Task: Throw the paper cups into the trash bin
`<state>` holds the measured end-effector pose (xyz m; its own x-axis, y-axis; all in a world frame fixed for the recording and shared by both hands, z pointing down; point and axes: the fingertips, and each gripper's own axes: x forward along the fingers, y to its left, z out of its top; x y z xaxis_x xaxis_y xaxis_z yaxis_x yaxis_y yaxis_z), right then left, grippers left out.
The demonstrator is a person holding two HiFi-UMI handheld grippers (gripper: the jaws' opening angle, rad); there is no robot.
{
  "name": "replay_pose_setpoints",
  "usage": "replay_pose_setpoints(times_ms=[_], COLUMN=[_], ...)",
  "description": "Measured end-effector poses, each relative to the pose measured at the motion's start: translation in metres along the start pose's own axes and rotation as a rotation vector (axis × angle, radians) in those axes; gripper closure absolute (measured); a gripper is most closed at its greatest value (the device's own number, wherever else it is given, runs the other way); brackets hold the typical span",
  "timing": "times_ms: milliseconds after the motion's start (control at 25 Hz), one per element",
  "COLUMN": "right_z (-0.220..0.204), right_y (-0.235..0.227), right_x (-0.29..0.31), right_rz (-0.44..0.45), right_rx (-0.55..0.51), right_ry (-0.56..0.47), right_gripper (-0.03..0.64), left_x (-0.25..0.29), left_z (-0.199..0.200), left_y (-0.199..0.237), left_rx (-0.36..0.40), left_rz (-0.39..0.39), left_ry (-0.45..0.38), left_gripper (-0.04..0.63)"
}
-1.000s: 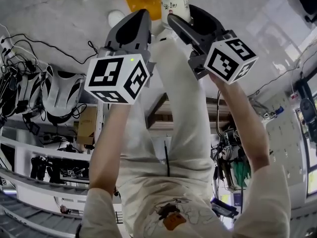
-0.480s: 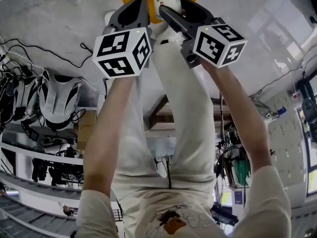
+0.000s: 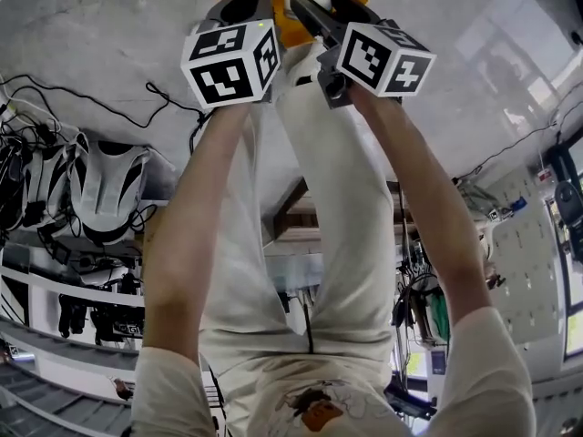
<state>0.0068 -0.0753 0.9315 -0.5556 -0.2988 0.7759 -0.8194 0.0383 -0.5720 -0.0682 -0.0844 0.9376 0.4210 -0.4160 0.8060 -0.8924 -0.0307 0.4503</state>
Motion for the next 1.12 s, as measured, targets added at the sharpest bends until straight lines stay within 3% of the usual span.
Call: replay_pose_setpoints(times_ms=[280,720,880,1120], right_z=[-0.005,-0.009,-0.002,0.026], right_y=[-0.012,-0.009,0.01,0.039], right_x=[0.01,-0.009,-0.041,-0.123], right_rz=[-0.072,-0.095,-0.083,-0.087], right_rx=[0.038,0.082,0.082,0.088], right_ry=[0.003,0.014,0.012,-0.016], right_gripper=[0.325,0.333,0.384,0.517], left_x=[0.011,0.006,-0.032,-0.103], left_z=[0.009,0.004,0.023,0.053], left_y=[0.006,0.011,0.005,-0.049], left_rx=[0.06,0.043,0.012,0.065], left_rz=[0.063,0.078,0.107,0.086], left_ry=[0.017,0.056,0.024,0.029], left_gripper=[0.592,0.592,0.592,0.592])
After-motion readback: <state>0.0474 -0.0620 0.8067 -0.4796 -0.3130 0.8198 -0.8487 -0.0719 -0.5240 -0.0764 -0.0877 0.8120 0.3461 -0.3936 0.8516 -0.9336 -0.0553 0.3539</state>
